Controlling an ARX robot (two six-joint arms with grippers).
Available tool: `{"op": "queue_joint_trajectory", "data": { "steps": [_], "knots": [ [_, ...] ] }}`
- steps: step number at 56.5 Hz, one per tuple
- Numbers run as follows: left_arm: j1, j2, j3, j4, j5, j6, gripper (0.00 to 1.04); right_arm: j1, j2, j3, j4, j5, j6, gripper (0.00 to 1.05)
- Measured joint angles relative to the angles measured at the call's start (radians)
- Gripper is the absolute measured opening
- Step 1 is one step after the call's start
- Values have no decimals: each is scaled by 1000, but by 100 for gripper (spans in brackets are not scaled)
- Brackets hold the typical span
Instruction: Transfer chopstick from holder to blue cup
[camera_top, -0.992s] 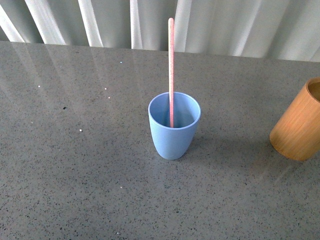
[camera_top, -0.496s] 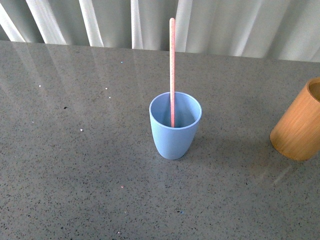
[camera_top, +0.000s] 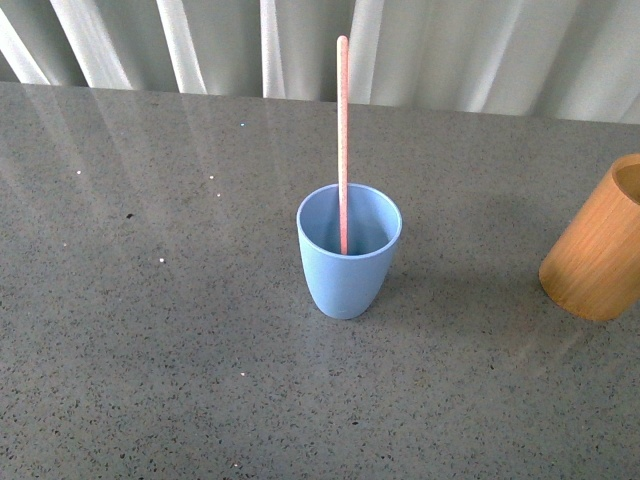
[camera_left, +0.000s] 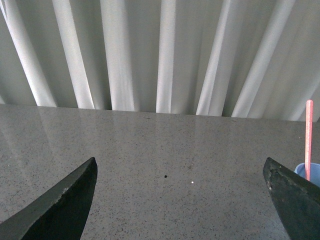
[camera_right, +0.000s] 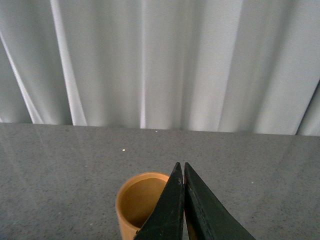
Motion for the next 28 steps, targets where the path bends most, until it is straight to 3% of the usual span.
{"op": "queue_joint_trajectory", "data": {
  "steps": [28],
  "knots": [
    [0, 0, 0, 0, 0, 0, 98, 3, -366, -22, -315, 8, 5, 1]
  ]
}}
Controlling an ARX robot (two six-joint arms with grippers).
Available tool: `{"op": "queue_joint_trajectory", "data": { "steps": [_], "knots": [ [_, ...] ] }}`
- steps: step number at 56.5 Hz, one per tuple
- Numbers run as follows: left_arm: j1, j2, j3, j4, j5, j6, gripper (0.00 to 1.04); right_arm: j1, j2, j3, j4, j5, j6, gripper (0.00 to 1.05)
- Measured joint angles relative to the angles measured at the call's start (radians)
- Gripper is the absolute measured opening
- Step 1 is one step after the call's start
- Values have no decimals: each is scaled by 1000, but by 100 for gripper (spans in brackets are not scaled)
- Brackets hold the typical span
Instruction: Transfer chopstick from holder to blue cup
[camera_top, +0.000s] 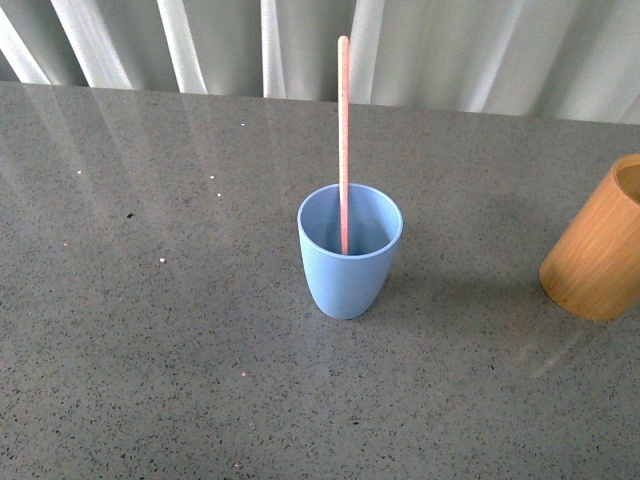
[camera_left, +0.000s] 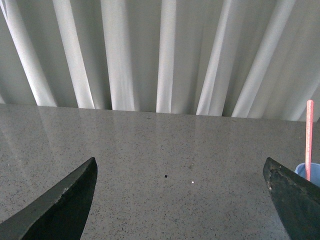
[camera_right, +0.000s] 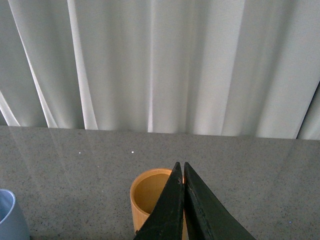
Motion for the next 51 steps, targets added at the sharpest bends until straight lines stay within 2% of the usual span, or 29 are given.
{"op": "queue_joint_trajectory", "data": {
  "steps": [19, 51],
  "knots": [
    [0, 0, 0, 0, 0, 0, 98, 0, -196, -1, -185, 3, 3, 1],
    [0, 0, 0, 0, 0, 0, 98, 0, -366, -1, -352, 3, 3, 1]
  ]
}}
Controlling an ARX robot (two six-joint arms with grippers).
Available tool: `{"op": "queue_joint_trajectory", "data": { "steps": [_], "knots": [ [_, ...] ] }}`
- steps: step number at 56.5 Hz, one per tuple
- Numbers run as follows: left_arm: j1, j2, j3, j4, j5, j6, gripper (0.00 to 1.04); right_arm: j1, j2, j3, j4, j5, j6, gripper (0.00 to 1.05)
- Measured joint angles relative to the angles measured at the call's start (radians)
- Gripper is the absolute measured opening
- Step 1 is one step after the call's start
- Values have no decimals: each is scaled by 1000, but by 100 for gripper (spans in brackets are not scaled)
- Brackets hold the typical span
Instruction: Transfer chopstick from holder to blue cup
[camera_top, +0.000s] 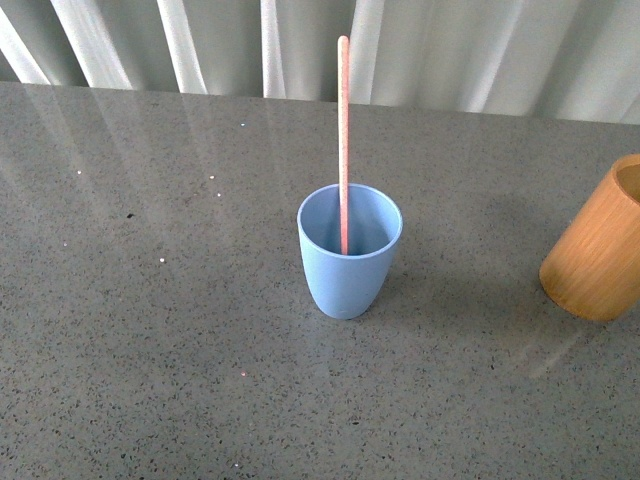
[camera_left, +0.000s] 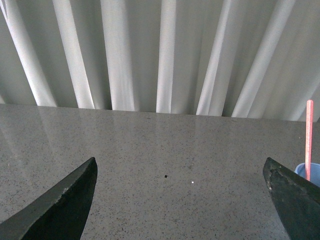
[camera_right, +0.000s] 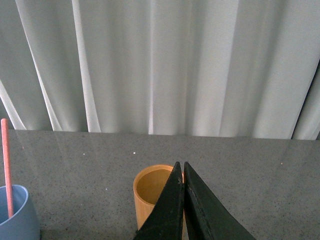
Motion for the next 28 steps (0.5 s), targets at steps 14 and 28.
{"op": "queue_joint_trajectory", "data": {
  "steps": [14, 28],
  "knots": [
    [0, 0, 0, 0, 0, 0, 98, 0, -169, 0, -193, 2, 1, 1],
    [0, 0, 0, 0, 0, 0, 98, 0, -192, 0, -198, 1, 5, 1]
  ]
}}
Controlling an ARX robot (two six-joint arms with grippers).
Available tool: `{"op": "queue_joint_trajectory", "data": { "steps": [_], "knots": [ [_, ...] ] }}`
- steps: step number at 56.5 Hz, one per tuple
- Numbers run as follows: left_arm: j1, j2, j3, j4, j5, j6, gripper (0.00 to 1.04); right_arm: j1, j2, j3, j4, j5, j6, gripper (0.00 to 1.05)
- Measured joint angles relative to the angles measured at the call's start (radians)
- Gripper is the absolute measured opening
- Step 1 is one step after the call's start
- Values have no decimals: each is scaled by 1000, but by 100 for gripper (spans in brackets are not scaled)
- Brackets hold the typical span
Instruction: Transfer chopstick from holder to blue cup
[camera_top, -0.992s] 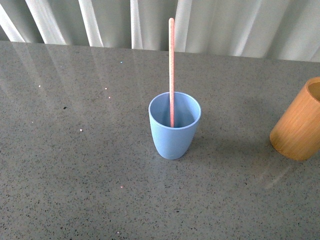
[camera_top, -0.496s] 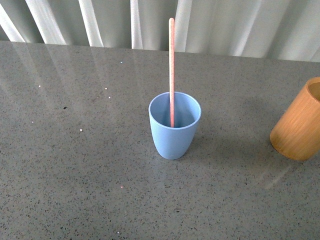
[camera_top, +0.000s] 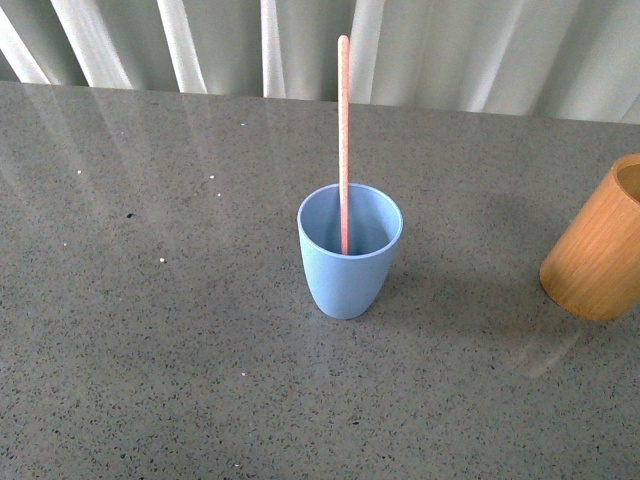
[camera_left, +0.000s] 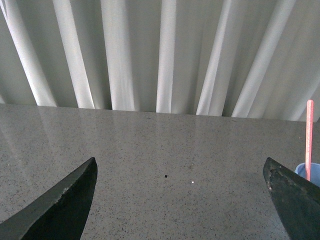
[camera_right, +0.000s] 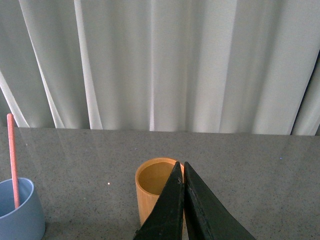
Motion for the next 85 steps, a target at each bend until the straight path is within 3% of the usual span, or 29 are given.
{"op": "queue_joint_trajectory", "data": {
  "steps": [10, 43, 85],
  "knots": [
    [0, 0, 0, 0, 0, 0, 98, 0, 0, 0, 0, 0, 2, 2],
    [0, 0, 0, 0, 0, 0, 98, 0, 0, 0, 0, 0, 3, 97],
    [0, 0, 0, 0, 0, 0, 98, 0, 0, 0, 0, 0, 3, 95]
  ]
}}
